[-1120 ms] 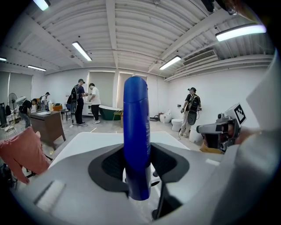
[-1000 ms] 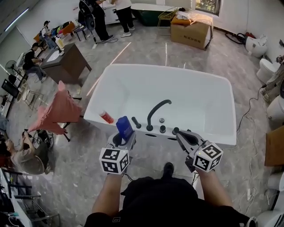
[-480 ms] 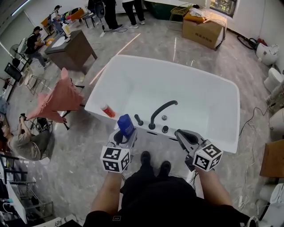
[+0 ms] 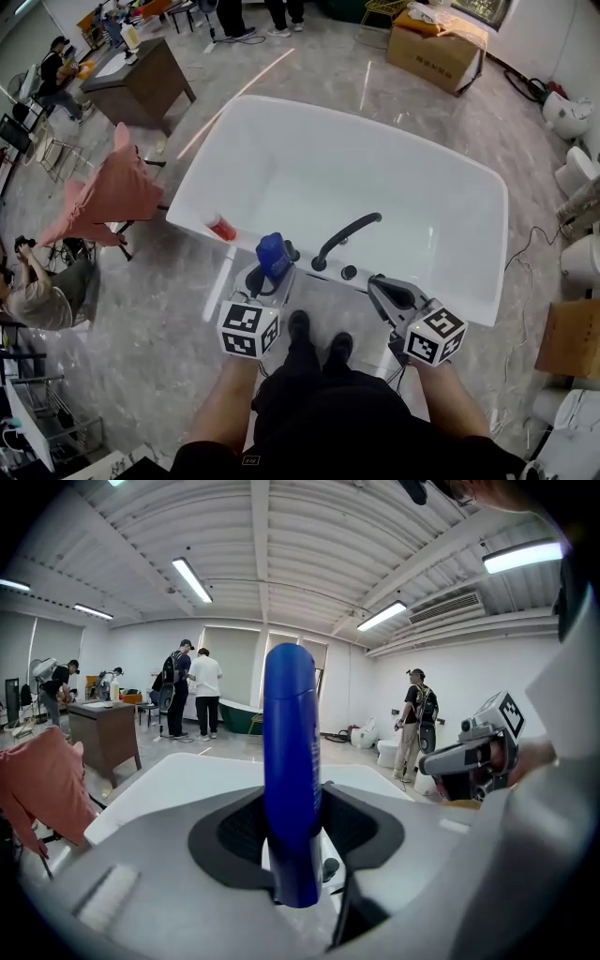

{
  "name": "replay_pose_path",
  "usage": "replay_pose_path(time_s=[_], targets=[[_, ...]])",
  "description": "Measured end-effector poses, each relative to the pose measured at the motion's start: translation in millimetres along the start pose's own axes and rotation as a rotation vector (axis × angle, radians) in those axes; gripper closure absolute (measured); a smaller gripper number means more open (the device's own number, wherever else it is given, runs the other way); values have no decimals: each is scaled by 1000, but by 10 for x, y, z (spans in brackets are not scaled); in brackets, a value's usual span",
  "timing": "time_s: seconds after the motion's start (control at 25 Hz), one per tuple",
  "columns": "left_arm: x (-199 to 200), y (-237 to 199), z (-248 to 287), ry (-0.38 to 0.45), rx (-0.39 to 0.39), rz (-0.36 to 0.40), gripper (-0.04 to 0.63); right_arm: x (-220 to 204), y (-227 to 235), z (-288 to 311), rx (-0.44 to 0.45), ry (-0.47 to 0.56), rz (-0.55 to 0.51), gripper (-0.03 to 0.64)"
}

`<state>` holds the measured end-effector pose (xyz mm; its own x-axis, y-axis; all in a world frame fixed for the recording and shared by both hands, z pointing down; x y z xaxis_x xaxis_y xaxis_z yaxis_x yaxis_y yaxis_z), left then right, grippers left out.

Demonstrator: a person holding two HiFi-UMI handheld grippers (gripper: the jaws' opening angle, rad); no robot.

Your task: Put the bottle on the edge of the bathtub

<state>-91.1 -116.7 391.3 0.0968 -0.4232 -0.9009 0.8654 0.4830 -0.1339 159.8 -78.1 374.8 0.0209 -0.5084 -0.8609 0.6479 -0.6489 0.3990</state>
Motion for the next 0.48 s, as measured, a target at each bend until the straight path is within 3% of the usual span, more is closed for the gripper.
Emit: replay_pose_path(time_s=[0.28, 0.48], targets=[[-233, -58, 391, -26, -11, -21, 423, -247, 234, 179, -6, -103, 26, 604], [-432, -204, 548, -46, -13, -22, 423, -289, 292, 444, -2, -122, 14, 604]])
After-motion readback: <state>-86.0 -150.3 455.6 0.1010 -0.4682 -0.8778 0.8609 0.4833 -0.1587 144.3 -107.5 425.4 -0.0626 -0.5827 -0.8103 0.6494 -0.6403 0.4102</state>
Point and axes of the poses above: the fingertips, and each gripper's own axes: z forward along the fingers, y to its right, x out of its top, the point moved 7 cm from there along -z, backward along the fingers, and after that the axes turned 2 degrees about x, right-handed, at the moved point
